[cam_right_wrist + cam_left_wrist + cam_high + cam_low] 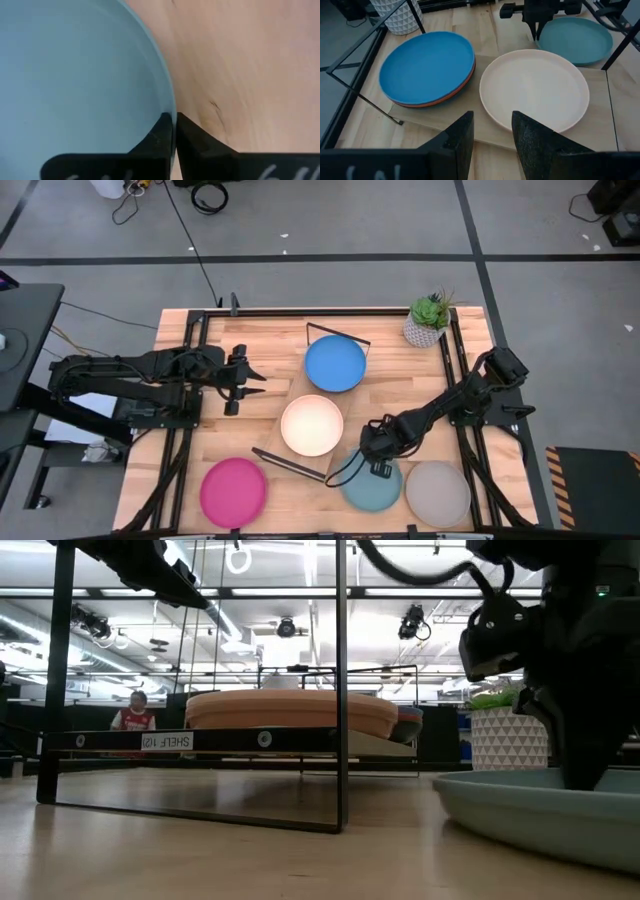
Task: Place and stack plates onto a shelf
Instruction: Stack the light blue plate on top of the light orange plate on the shelf, then stack the gray plate on top of the light blue plate on the shelf, then stack the pink plate on top of the blue plate on the shelf
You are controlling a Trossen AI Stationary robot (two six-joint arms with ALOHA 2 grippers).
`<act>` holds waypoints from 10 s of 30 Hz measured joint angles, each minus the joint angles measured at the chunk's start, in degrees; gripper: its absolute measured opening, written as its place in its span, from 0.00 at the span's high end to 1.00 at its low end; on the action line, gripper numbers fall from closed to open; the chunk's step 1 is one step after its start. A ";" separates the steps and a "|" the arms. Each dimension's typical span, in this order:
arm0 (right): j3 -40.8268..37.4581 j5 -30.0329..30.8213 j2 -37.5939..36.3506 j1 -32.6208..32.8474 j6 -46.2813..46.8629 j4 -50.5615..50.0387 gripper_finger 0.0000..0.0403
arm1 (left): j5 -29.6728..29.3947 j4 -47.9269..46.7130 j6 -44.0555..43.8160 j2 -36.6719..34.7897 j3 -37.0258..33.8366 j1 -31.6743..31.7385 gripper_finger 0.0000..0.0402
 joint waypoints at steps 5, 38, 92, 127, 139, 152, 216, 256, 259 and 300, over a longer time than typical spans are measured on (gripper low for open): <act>3.30 0.42 -1.85 -1.50 -1.61 -8.71 0.95 | -0.01 0.01 -0.41 0.00 0.00 0.00 0.65; 34.69 -0.25 4.88 -27.34 -31.79 -14.24 0.96 | 1.77 12.39 -4.64 -0.02 0.02 -0.07 0.65; 11.65 -14.99 3.98 12.03 -19.24 -29.71 0.58 | 0.01 -0.92 -10.44 0.00 0.04 -0.07 0.65; 25.86 -3.13 3.15 -5.20 -29.38 -38.56 0.97 | 0.03 -0.78 -11.97 0.00 0.04 -0.07 0.65; 43.22 -1.31 3.13 -21.28 -28.90 -35.87 0.95 | 3.27 6.47 -13.49 -0.72 0.04 -0.41 0.65; 43.52 -5.40 7.64 -27.58 -40.20 -21.34 0.95 | 5.41 11.39 -11.97 -6.89 0.09 -1.70 0.65; 26.65 17.11 4.81 -5.05 -46.22 -8.92 0.75 | 5.41 -3.73 -17.99 -8.24 0.07 -1.69 0.65; 20.20 18.55 3.82 -3.49 -27.77 -17.68 0.76 | 15.55 -20.30 -31.73 -8.25 0.04 -6.39 0.65; 20.20 22.21 3.32 -1.07 -25.07 -19.24 0.77 | 14.82 -21.35 -37.61 -8.24 0.04 -10.69 0.65; 13.36 32.46 -5.62 0.86 -35.40 -7.68 0.83 | -3.23 -16.52 -76.89 33.58 0.02 -49.99 0.65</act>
